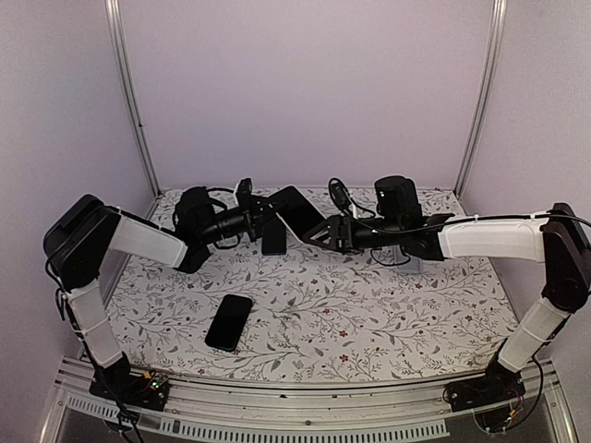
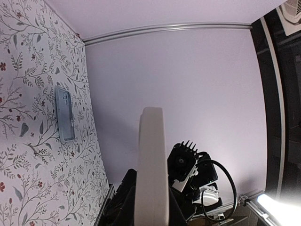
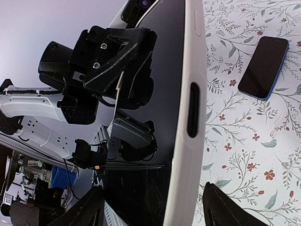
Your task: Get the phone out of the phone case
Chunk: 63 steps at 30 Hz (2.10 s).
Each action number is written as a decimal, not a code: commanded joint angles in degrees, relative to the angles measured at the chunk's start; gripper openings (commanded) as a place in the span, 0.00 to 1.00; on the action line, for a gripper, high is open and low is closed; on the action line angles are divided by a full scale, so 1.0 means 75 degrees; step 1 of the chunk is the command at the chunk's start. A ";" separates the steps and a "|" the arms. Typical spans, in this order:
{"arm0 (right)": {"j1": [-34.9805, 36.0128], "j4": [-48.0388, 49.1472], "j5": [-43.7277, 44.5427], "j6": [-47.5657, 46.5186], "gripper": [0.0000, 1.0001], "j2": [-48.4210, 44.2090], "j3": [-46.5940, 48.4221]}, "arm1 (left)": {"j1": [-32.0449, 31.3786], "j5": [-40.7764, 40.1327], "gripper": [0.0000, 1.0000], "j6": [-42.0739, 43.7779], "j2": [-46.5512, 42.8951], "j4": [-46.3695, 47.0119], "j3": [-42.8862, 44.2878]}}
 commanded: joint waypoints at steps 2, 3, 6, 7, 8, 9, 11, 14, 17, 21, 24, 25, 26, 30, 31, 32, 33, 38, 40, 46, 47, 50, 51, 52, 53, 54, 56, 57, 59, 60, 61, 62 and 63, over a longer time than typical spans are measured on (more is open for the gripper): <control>0.0046 -0.0222 0.0455 -0.0126 0.73 0.0132 -0.0011 | -0.0080 -0.0022 0.00 -0.0097 -0.0319 0.0708 0.0102; 0.0044 -0.0242 0.0511 -0.0134 0.73 0.0126 -0.0020 | -0.0080 -0.0022 0.00 -0.0111 -0.0333 0.0702 0.0097; 0.0046 -0.0381 0.0867 -0.0166 0.73 0.0081 -0.0073 | -0.0080 -0.0034 0.00 -0.0178 -0.0346 0.0758 0.0076; 0.0039 -0.0471 0.1017 -0.0182 0.73 0.0051 -0.0081 | -0.0080 -0.0035 0.00 -0.0217 -0.0349 0.0805 0.0065; 0.0047 -0.0579 0.1182 -0.0219 0.73 0.0038 -0.0082 | -0.0080 -0.0034 0.00 -0.0264 -0.0334 0.0851 0.0054; 0.0040 -0.0678 0.1318 -0.0244 0.73 0.0022 -0.0082 | -0.0080 -0.0033 0.00 -0.0323 -0.0337 0.0899 0.0041; 0.0046 -0.0826 0.1603 -0.0329 0.73 0.0002 -0.0104 | -0.0080 -0.0009 0.00 -0.0470 -0.0317 0.1025 0.0047; 0.0045 -0.0965 0.1893 -0.0413 0.73 -0.0016 -0.0134 | -0.0080 0.0030 0.00 -0.0576 -0.0329 0.1122 0.0101; 0.0045 -0.1054 0.2141 -0.0446 0.73 -0.0026 -0.0175 | -0.0073 0.0037 0.00 -0.0575 -0.0360 0.1123 0.0123; 0.0047 -0.1127 0.2416 -0.0453 0.73 -0.0046 -0.0248 | -0.0058 0.0028 0.00 -0.0683 -0.0342 0.1261 0.0088; 0.0046 -0.1178 0.2645 -0.0485 0.73 -0.0083 -0.0332 | -0.0037 0.0025 0.00 -0.0777 -0.0349 0.1444 0.0073; 0.0046 -0.1218 0.2704 -0.0504 0.73 -0.0081 -0.0341 | -0.0023 0.0025 0.00 -0.0809 -0.0350 0.1511 0.0073; 0.0046 -0.1260 0.2751 -0.0517 0.73 -0.0076 -0.0340 | -0.0016 0.0025 0.00 -0.0839 -0.0362 0.1581 0.0064; 0.0046 -0.1335 0.2789 -0.0536 0.73 -0.0042 -0.0323 | 0.0024 0.0025 0.00 -0.0892 -0.0400 0.1793 0.0072; 0.0050 -0.1351 0.2779 -0.0534 0.73 -0.0023 -0.0301 | 0.0025 0.0025 0.00 -0.0910 -0.0414 0.1871 0.0073; 0.0036 -0.1363 0.2766 -0.0534 0.73 0.0009 -0.0285 | 0.0025 0.0019 0.00 -0.0916 -0.0421 0.1935 0.0067; 0.0034 -0.1365 0.2754 -0.0525 0.73 0.0034 -0.0276 | 0.0036 0.0000 0.00 -0.0931 -0.0433 0.2044 0.0056; 0.0028 -0.1414 0.2706 -0.0429 0.73 0.0116 -0.0255 | 0.0060 -0.0088 0.00 -0.1002 -0.0540 0.2508 -0.0017; 0.0032 -0.1440 0.2728 -0.0397 0.73 0.0132 -0.0259 | 0.0071 -0.0090 0.00 -0.0989 -0.0629 0.2519 -0.0026; 0.0033 -0.1447 0.2830 -0.0358 0.73 0.0193 -0.0252 | 0.0084 -0.0063 0.00 -0.1009 -0.0734 0.2472 0.0036; 0.0034 -0.1447 0.2849 -0.0364 0.73 0.0203 -0.0238 | 0.0084 -0.0074 0.00 -0.1040 -0.0734 0.2477 0.0043; 0.0036 -0.1663 0.2952 -0.0372 0.73 0.0194 -0.0243 | 0.0084 -0.0104 0.00 -0.1133 -0.0735 0.2568 0.0054; 0.0034 -0.1677 0.3005 -0.0370 0.73 0.0185 -0.0254 | 0.0078 -0.0108 0.00 -0.1164 -0.0752 0.2586 0.0044; 0.0040 -0.1689 0.3057 -0.0375 0.73 0.0172 -0.0266 | 0.0080 -0.0115 0.00 -0.1189 -0.0763 0.2607 0.0040; 0.0035 -0.1692 0.3092 -0.0381 0.73 0.0165 -0.0285 | 0.0083 -0.0115 0.00 -0.1228 -0.0780 0.2620 0.0024; 0.0025 -0.1702 0.3122 -0.0390 0.73 0.0159 -0.0298 | 0.0084 -0.0124 0.00 -0.1277 -0.0790 0.2632 0.0001; 0.0022 -0.1716 0.3139 -0.0382 0.73 0.0140 -0.0300 | 0.0084 -0.0175 0.00 -0.1409 -0.0776 0.2740 -0.0037; 0.0025 -0.1727 0.3170 -0.0381 0.73 0.0131 -0.0299 | 0.0084 -0.0184 0.00 -0.1474 -0.0748 0.2843 -0.0043; 0.0022 -0.1724 0.3224 -0.0381 0.74 0.0097 -0.0325 | 0.0084 -0.0227 0.00 -0.1570 -0.0693 0.2959 -0.0044; 0.0022 -0.1728 0.3271 -0.0381 0.74 0.0091 -0.0344 | 0.0084 -0.0251 0.00 -0.1617 -0.0664 0.3014 -0.0027; 0.0022 -0.1722 0.3304 -0.0390 0.74 0.0080 -0.0366 | 0.0084 -0.0272 0.00 -0.1661 -0.0640 0.3072 -0.0026; 0.0022 -0.1717 0.3337 -0.0397 0.75 0.0077 -0.0396 | 0.0084 -0.0295 0.00 -0.1701 -0.0621 0.3122 -0.0013; 0.0019 -0.1700 0.3347 -0.0394 0.75 0.0077 -0.0423 | 0.0078 -0.0305 0.00 -0.1728 -0.0609 0.3178 0.0002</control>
